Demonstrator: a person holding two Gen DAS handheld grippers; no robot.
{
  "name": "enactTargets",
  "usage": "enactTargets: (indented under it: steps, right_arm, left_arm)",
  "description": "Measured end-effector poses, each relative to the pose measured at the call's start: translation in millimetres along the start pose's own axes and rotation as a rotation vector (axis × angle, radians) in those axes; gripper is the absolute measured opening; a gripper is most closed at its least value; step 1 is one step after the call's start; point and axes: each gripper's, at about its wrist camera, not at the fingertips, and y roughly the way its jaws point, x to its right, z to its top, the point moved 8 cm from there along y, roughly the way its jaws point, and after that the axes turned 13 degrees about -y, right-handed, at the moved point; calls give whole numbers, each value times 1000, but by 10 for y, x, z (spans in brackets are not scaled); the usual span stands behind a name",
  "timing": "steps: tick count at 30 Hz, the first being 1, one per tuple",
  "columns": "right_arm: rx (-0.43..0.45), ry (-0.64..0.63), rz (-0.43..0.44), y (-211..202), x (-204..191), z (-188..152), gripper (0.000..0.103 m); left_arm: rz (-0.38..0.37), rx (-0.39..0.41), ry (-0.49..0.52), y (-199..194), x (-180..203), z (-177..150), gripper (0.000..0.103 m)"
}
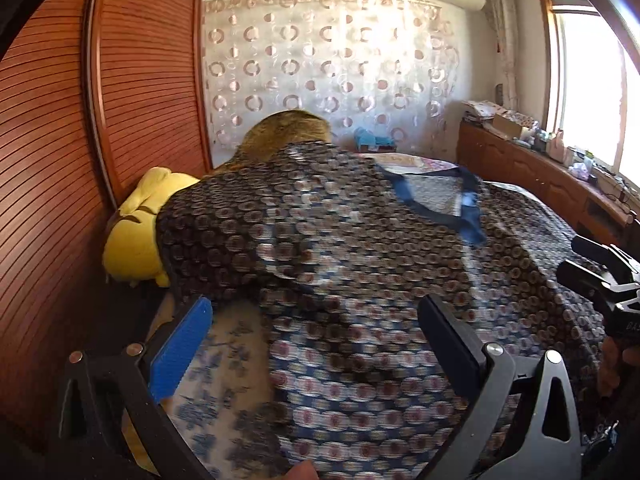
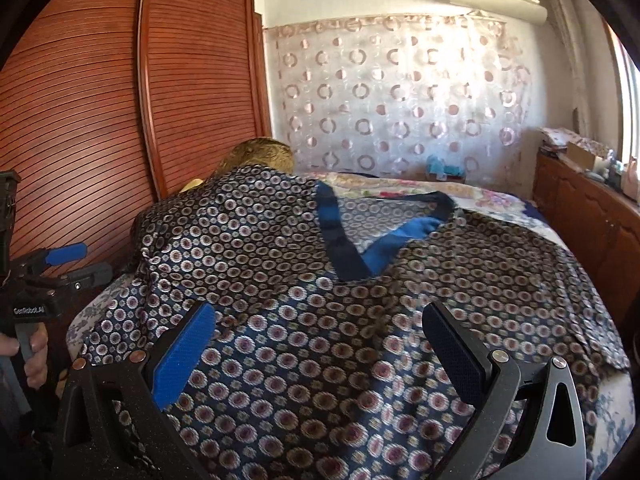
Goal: Fold small clothes
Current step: 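Grasp the robe's side edge with the left gripper and lift it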
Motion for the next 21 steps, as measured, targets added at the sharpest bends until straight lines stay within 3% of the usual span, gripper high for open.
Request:
enactTargets:
  steps: [9, 10, 14, 21]
  right_arm:
    - [-71, -11, 98, 436, -92, 76, 103]
    - [-69, 0, 152, 472, -148, 107, 103]
    - [-90, -30, 154, 570, -212, 138, 103]
    - [-143, -62, 128, 747, -273, 36, 103]
  left_arm:
    - [49, -16, -14, 162, -567, 254, 103]
    - [52, -24, -11, 196, -618, 277, 103]
    - [27, -81, -20, 384, -793, 293, 102]
    - [41, -222, -82, 788, -1043, 139, 79]
